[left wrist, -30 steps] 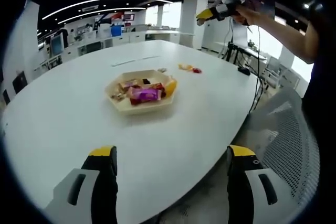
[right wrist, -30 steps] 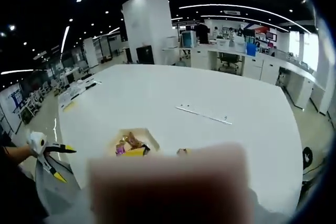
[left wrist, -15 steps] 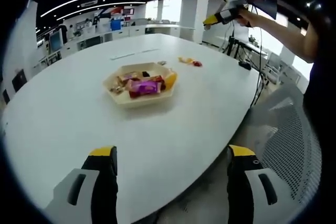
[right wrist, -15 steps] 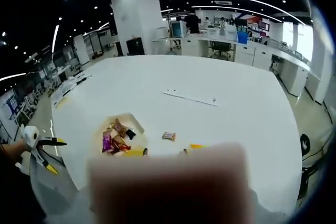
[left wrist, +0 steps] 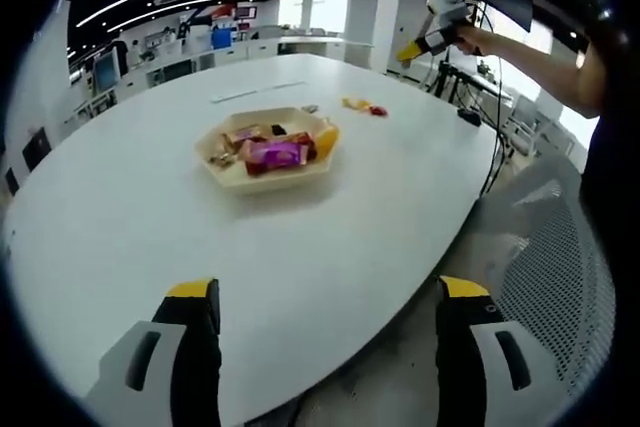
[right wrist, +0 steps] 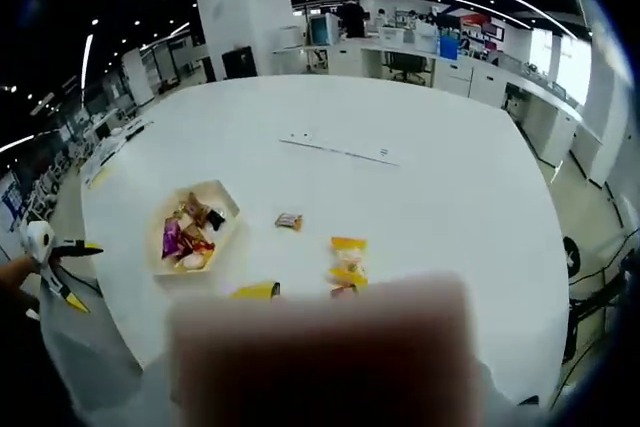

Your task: Place the target food into the container with the food tongs after gripping and lifting it, then release it inside without dropping or visibly crushing the food.

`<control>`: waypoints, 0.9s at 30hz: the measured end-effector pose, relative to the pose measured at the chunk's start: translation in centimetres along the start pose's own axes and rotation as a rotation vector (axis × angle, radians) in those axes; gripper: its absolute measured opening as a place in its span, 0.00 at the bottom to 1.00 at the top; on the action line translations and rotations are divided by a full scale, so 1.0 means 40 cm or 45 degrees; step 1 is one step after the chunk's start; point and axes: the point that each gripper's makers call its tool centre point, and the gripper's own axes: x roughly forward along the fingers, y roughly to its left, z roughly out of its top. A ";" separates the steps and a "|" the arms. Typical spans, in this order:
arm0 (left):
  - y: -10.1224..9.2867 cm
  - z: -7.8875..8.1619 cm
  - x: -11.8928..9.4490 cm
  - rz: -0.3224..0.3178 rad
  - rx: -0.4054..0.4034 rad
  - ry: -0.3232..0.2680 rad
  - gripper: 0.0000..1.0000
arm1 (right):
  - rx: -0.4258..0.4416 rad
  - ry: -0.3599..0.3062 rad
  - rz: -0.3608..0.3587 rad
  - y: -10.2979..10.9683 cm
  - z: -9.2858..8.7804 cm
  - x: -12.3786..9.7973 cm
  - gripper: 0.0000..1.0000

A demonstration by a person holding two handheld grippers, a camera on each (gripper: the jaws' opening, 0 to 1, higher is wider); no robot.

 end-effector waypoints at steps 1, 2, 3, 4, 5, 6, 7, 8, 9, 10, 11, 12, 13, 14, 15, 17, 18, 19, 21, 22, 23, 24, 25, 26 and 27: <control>-0.001 0.007 -0.002 0.003 -0.003 -0.014 0.88 | 0.000 0.002 -0.001 -0.006 -0.003 0.007 0.27; -0.001 0.010 -0.003 0.007 -0.002 -0.022 0.90 | 0.003 0.006 0.000 -0.010 -0.005 0.012 0.27; 0.002 0.019 -0.007 0.017 -0.002 -0.047 0.92 | 0.010 0.010 0.001 -0.016 -0.007 0.020 0.27; 0.004 0.023 -0.009 0.021 -0.009 -0.059 0.93 | 0.011 0.010 0.001 -0.018 -0.008 0.024 0.27; 0.006 0.028 -0.011 0.021 -0.017 -0.073 0.93 | 0.016 0.015 0.000 -0.024 -0.011 0.034 0.27; 0.007 0.029 -0.011 0.023 -0.020 -0.078 0.94 | 0.018 0.021 -0.001 -0.027 -0.014 0.040 0.27; 0.007 0.033 -0.012 0.030 -0.019 -0.084 0.94 | 0.020 0.025 -0.001 -0.030 -0.017 0.050 0.27; 0.008 0.035 -0.013 0.032 -0.020 -0.086 0.94 | 0.021 0.030 0.000 -0.032 -0.019 0.056 0.27; 0.007 0.036 -0.014 0.032 -0.022 -0.090 0.95 | 0.025 0.036 0.003 -0.034 -0.022 0.063 0.27; 0.006 0.038 -0.017 0.033 -0.022 -0.097 0.95 | 0.026 0.037 0.004 -0.037 -0.023 0.074 0.27; 0.006 0.040 -0.020 0.033 -0.023 -0.102 0.95 | 0.032 0.041 0.008 -0.042 -0.027 0.085 0.28; 0.005 0.040 -0.021 0.034 -0.023 -0.103 0.95 | 0.046 0.044 0.017 -0.044 -0.030 0.093 0.28; 0.005 0.041 -0.021 0.033 -0.024 -0.105 0.95 | 0.062 0.037 0.025 -0.046 -0.031 0.102 0.28; 0.003 0.041 -0.022 0.031 -0.026 -0.105 0.95 | 0.095 0.038 0.042 -0.047 -0.035 0.112 0.28; 0.003 0.040 -0.022 0.032 -0.025 -0.104 0.95 | 0.108 0.048 0.044 -0.050 -0.040 0.118 0.28; 0.002 0.041 -0.024 0.033 -0.026 -0.105 0.95 | 0.093 0.067 0.032 -0.054 -0.052 0.131 0.28; 0.002 0.041 -0.026 0.036 -0.027 -0.106 0.95 | 0.098 0.092 0.035 -0.053 -0.064 0.136 0.28; 0.003 0.041 -0.027 0.038 -0.028 -0.107 0.95 | 0.098 0.095 0.036 -0.053 -0.067 0.139 0.28; 0.004 0.040 -0.030 0.044 -0.030 -0.107 0.95 | 0.106 0.107 0.038 -0.055 -0.077 0.146 0.28; 0.005 0.039 -0.031 0.046 -0.030 -0.107 0.95 | 0.112 0.112 0.041 -0.055 -0.081 0.148 0.28; 0.004 0.039 -0.034 0.048 -0.031 -0.104 0.94 | 0.116 0.115 0.041 -0.057 -0.086 0.152 0.28; 0.004 0.038 -0.034 0.049 -0.031 -0.101 0.94 | 0.121 0.120 0.041 -0.058 -0.090 0.155 0.28; 0.004 0.036 -0.036 0.052 -0.027 -0.097 0.94 | 0.131 0.130 0.043 -0.060 -0.098 0.160 0.28; 0.004 0.035 -0.037 0.053 -0.027 -0.097 0.94 | 0.134 0.133 0.042 -0.060 -0.101 0.164 0.28; 0.005 0.034 -0.040 0.057 -0.031 -0.095 0.94 | 0.138 0.138 0.042 -0.062 -0.107 0.169 0.28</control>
